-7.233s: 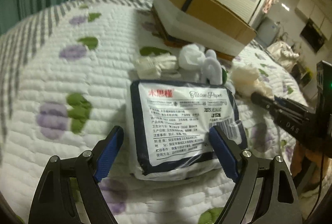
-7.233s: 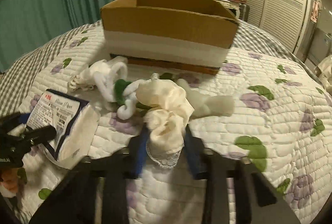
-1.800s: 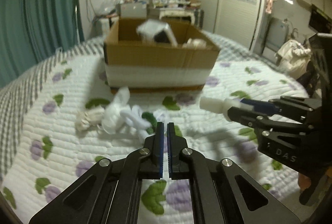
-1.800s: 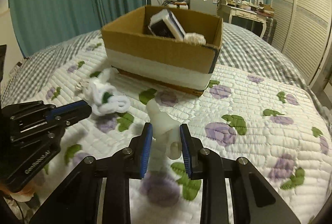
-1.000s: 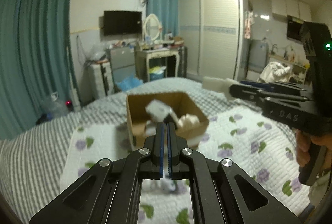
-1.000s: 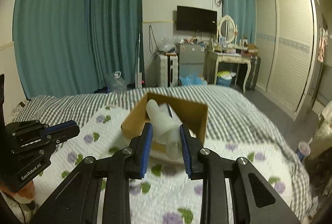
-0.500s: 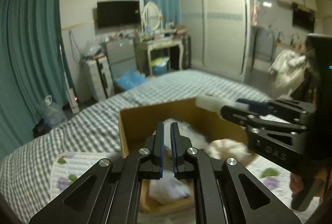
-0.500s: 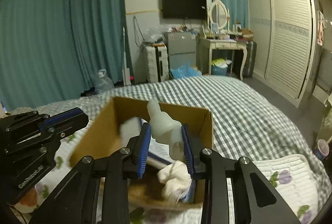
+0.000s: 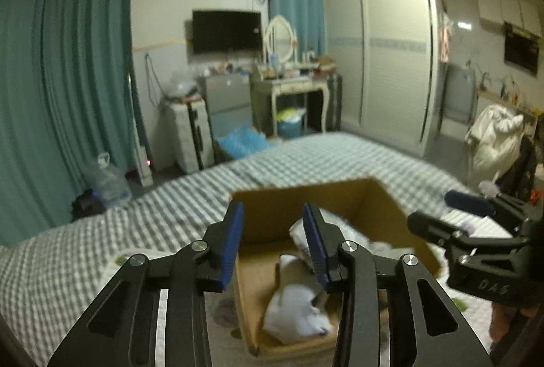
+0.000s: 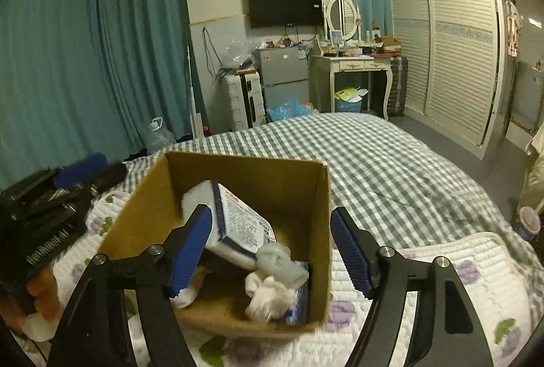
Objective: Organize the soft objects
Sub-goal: 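Lower the bottle into the box and open the right tool, then grasp the white pipe-cleaner toy with the right tool while the left tool grasps a white cloth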
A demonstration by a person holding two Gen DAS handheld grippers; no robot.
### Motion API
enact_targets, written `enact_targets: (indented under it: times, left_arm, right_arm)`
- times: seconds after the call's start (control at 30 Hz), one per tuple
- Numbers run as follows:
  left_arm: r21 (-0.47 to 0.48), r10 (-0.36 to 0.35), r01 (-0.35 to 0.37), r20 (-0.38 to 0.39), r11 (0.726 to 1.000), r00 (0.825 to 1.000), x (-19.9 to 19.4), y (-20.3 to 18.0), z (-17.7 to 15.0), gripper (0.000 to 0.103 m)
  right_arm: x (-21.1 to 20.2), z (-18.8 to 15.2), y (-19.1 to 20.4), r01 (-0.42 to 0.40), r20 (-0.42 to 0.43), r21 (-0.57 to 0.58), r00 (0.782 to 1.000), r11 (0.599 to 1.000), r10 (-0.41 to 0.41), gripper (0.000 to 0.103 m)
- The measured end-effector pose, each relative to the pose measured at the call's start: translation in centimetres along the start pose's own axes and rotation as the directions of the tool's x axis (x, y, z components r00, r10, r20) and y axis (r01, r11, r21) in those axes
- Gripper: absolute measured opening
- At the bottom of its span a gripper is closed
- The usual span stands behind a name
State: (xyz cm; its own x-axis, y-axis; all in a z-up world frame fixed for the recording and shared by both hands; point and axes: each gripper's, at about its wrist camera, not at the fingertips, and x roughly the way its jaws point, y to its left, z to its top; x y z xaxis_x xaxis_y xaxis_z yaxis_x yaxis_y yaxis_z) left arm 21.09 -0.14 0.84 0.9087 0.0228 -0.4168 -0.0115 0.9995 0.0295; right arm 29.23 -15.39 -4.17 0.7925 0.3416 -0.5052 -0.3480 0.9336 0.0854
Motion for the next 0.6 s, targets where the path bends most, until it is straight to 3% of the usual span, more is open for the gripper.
enact_targets:
  times: [0.07,0.13,0.23,0.3,0.47,0.53,0.6]
  left_arm:
    - [-0.001,-0.005,0.005,0.021,1.0,1.0,-2.6,0.1,0.8,0.046]
    - [-0.02,-0.017,0.019,0.06,1.0,0.998,-5.6,0.5,1.5,0.07]
    - [-0.027,-0.018,0.022,0.14,0.999,0.99,-10.6,0.9,2.4,0.082]
    - [-0.008,-0.032,0.034,0.184,0.999,0.982,-13.8,1.2,2.7,0.082]
    - [0.011,-0.031,0.03,0.208,0.999,0.978,-20.1,3.0,2.5,0.082]
    - [0.007,0.006,-0.008,0.196,1.0,0.981,-21.1,3.8,2.1,0.082]
    - [0.024,-0.008,0.004,0.185,1.0,0.983,-21.7,4.3,1.3,0.082]
  right_arm:
    - [-2.3,0.3,0.8,0.009,0.01,-0.015,1.0,1.0,-0.009,0.075]
    - [-5.0,0.7,1.6,0.019,0.022,-0.028,1.0,0.999,-0.018,0.084]
    - [-10.0,1.5,3.1,0.028,0.062,-0.05,0.998,0.998,-0.025,0.089]
    - [-12.7,2.0,4.2,0.028,0.082,-0.061,0.996,0.998,-0.023,0.093]
    - [-19.3,1.0,7.2,0.035,0.109,-0.088,0.994,0.996,-0.025,0.101]
    - [-20.8,-0.1,8.3,0.035,0.101,-0.095,0.995,0.995,-0.026,0.103]
    - [-21.6,-1.4,9.3,0.039,0.096,-0.105,0.995,0.994,-0.029,0.103]
